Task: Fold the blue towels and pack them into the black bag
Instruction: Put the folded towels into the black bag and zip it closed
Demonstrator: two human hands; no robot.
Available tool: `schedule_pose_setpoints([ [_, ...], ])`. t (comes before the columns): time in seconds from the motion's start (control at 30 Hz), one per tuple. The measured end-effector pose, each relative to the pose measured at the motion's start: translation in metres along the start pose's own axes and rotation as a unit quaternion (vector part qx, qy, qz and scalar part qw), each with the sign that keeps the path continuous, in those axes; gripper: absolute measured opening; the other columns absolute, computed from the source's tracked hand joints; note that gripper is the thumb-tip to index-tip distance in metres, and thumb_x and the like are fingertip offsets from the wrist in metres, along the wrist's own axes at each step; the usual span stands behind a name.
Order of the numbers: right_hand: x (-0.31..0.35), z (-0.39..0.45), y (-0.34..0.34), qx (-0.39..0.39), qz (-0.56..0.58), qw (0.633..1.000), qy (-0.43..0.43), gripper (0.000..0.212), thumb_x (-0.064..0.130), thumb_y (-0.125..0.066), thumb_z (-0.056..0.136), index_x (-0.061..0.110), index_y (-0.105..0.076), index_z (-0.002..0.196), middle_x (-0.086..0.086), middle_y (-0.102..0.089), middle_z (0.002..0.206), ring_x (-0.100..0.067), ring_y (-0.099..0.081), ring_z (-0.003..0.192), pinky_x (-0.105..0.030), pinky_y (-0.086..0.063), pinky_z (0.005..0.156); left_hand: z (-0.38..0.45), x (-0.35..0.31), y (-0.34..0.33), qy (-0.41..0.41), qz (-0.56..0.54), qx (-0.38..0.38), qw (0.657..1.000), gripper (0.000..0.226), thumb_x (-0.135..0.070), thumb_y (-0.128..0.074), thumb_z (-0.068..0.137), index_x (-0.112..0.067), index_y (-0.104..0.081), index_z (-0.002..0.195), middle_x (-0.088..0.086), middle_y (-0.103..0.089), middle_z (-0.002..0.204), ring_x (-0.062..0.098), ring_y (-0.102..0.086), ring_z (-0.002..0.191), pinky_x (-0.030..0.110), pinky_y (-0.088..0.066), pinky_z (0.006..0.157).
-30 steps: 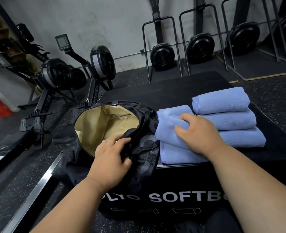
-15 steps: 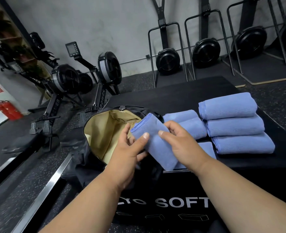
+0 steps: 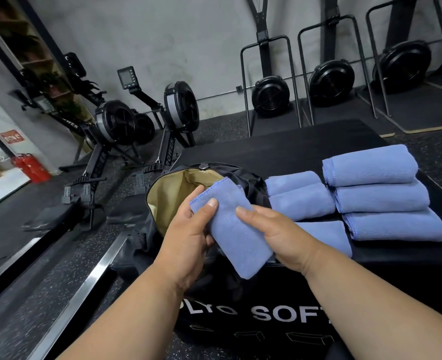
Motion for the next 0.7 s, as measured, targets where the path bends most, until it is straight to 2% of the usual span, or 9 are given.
schedule_pose_setpoints([
  [0.07, 0.000, 0.001, -0.006, -0.005, -0.034, 0.999, 0.002, 0.052, 0.051, -0.066, 0.094, 0.014, -0.068, 0.131, -0.012, -0.074, 0.126, -0.035, -0.067, 0.125, -0.057, -0.044, 0.113, -0.001, 0.003, 0.006, 0.000, -0.004, -0.017, 1.000, 0.063, -0.038, -0.067, 0.099, -0.019, -0.044, 0.155, 0.008, -0.064, 0.145, 0.020, -0.066, 0.121, 0.036, -0.054, 0.089],
  [0.17, 0.000, 0.006, -0.018, -0.002, -0.119, 0.993, 0.009, 0.048, 0.057, -0.066, 0.094, 0.025, -0.065, 0.130, 0.003, -0.076, 0.125, -0.018, -0.069, 0.121, -0.052, -0.048, 0.112, -0.002, 0.007, 0.017, -0.007, -0.005, -0.059, 0.998, 0.082, -0.040, -0.079, 0.084, -0.029, -0.039, 0.155, -0.006, -0.071, 0.135, 0.013, -0.068, 0.122, 0.034, -0.054, 0.096],
  [0.23, -0.002, 0.009, -0.026, 0.000, -0.154, 0.988, 0.016, 0.041, 0.054, -0.064, 0.099, 0.029, -0.063, 0.131, 0.008, -0.075, 0.125, -0.011, -0.069, 0.119, -0.049, -0.050, 0.110, -0.003, 0.004, 0.024, -0.018, 0.022, -0.085, 0.996, 0.083, -0.033, -0.083, 0.084, -0.032, -0.039, 0.154, -0.010, -0.074, 0.128, 0.011, -0.071, 0.117, 0.027, -0.057, 0.089],
  [0.33, -0.006, 0.014, -0.032, -0.017, -0.165, 0.986, 0.019, 0.041, 0.058, -0.060, 0.094, 0.035, -0.065, 0.127, 0.009, -0.075, 0.121, -0.014, -0.070, 0.115, -0.052, -0.051, 0.107, 0.001, 0.002, 0.038, -0.028, 0.047, -0.124, 0.991, 0.079, -0.023, -0.083, 0.090, -0.030, -0.040, 0.155, -0.006, -0.074, 0.126, 0.012, -0.074, 0.111, 0.025, -0.057, 0.086],
  [0.4, -0.009, 0.020, -0.033, -0.036, -0.169, 0.985, 0.018, 0.041, 0.060, -0.057, 0.092, 0.035, -0.067, 0.124, 0.008, -0.076, 0.118, -0.016, -0.071, 0.114, -0.054, -0.052, 0.106, 0.004, 0.002, 0.046, -0.026, 0.074, -0.123, 0.989, 0.080, -0.027, -0.081, 0.090, -0.031, -0.038, 0.158, -0.010, -0.073, 0.124, 0.006, -0.073, 0.110, 0.024, -0.055, 0.090],
  [0.5, -0.009, 0.028, -0.028, -0.074, -0.169, 0.983, 0.018, 0.041, 0.059, -0.054, 0.093, 0.039, -0.064, 0.127, 0.010, -0.074, 0.122, -0.014, -0.068, 0.118, -0.053, -0.051, 0.107, 0.006, -0.004, 0.066, -0.037, 0.171, -0.142, 0.974, 0.076, -0.035, -0.079, 0.092, -0.033, -0.040, 0.157, -0.017, -0.069, 0.121, -0.009, -0.066, 0.110, 0.015, -0.050, 0.093],
  [0.53, -0.007, 0.029, -0.027, -0.087, -0.169, 0.981, 0.023, 0.041, 0.056, -0.053, 0.095, 0.043, -0.061, 0.133, 0.014, -0.071, 0.127, -0.010, -0.065, 0.122, -0.050, -0.049, 0.110, 0.007, -0.006, 0.077, -0.052, 0.217, -0.157, 0.962, 0.070, -0.039, -0.078, 0.093, -0.036, -0.045, 0.154, -0.018, -0.067, 0.126, -0.010, -0.062, 0.115, 0.017, -0.049, 0.099],
  [0.63, 0.005, 0.031, -0.023, -0.140, -0.164, 0.975, 0.051, 0.056, 0.038, -0.050, 0.107, 0.048, -0.031, 0.159, 0.032, -0.045, 0.152, 0.010, -0.043, 0.138, -0.029, -0.033, 0.120, 0.011, -0.012, 0.108, -0.106, 0.388, -0.185, 0.897, 0.064, -0.062, -0.069, 0.086, -0.042, -0.056, 0.145, -0.009, -0.051, 0.151, 0.006, -0.042, 0.143, 0.042, -0.036, 0.122],
  [0.7, 0.010, 0.034, -0.023, -0.164, -0.173, 0.969, 0.061, 0.067, 0.029, -0.048, 0.109, 0.057, -0.016, 0.160, 0.043, -0.035, 0.144, 0.028, -0.037, 0.123, -0.016, -0.031, 0.107, 0.014, -0.010, 0.122, -0.105, 0.449, -0.190, 0.867, 0.066, -0.066, -0.065, 0.082, -0.045, -0.058, 0.143, -0.007, -0.041, 0.162, 0.015, -0.030, 0.150, 0.049, -0.025, 0.126],
])
Point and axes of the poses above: each hand's wrist, its own z-axis towards the middle knuckle, its own y-axis out of the back of the hand, x = y × z, the point moved 6 cm from there along z, towards the middle knuckle
